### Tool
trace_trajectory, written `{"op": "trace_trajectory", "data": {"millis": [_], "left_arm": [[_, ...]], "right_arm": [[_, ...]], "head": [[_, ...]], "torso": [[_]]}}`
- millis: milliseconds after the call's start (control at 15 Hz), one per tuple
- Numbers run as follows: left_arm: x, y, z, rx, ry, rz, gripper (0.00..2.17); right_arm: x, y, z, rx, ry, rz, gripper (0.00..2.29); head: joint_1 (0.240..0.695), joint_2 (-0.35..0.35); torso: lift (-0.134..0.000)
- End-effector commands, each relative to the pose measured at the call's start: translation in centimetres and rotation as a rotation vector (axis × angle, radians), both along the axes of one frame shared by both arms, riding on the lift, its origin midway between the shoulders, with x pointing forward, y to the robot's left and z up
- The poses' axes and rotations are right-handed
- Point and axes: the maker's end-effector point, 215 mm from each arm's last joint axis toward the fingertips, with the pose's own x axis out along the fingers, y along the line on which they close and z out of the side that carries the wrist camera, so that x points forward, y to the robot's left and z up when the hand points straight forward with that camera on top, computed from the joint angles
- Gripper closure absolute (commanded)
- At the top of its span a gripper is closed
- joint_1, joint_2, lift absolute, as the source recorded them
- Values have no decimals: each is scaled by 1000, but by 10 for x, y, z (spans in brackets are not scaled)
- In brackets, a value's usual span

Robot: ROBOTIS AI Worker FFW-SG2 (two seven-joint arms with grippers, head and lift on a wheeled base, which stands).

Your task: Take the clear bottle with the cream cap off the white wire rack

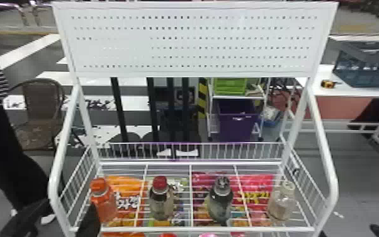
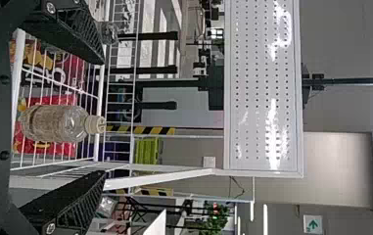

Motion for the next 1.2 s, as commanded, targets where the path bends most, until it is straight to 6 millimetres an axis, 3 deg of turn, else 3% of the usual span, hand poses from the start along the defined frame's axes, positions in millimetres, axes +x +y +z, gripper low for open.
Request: {"op": "trace_trajectory", "data": {"millis": [0, 267, 467, 533, 867, 1133], "left_arm": [[0, -2, 2, -3, -3, -3, 130], [1, -4, 1, -5, 0, -8, 130], [3, -6, 0, -5, 9, -11, 130], [3, -7, 0, -5, 12, -14, 130], [5, -17, -6, -8, 31, -26, 130], [5, -18, -13, -3, 52, -27, 130]], "right_arm": [[2, -1, -8, 0, 12, -2, 90], [17, -7, -62, 1, 69, -16, 97], [39, -11, -117, 12, 122, -28, 97], [47, -11, -127, 16, 116, -30, 97], [99, -8, -143, 52, 48, -34, 113], [130, -1, -144, 49, 44, -33, 117]], "head": [[499, 0], [499, 0], [499, 0], [499, 0], [499, 0], [499, 0]], "torso": [[0], [0], [0], [0], [0], [0]]}}
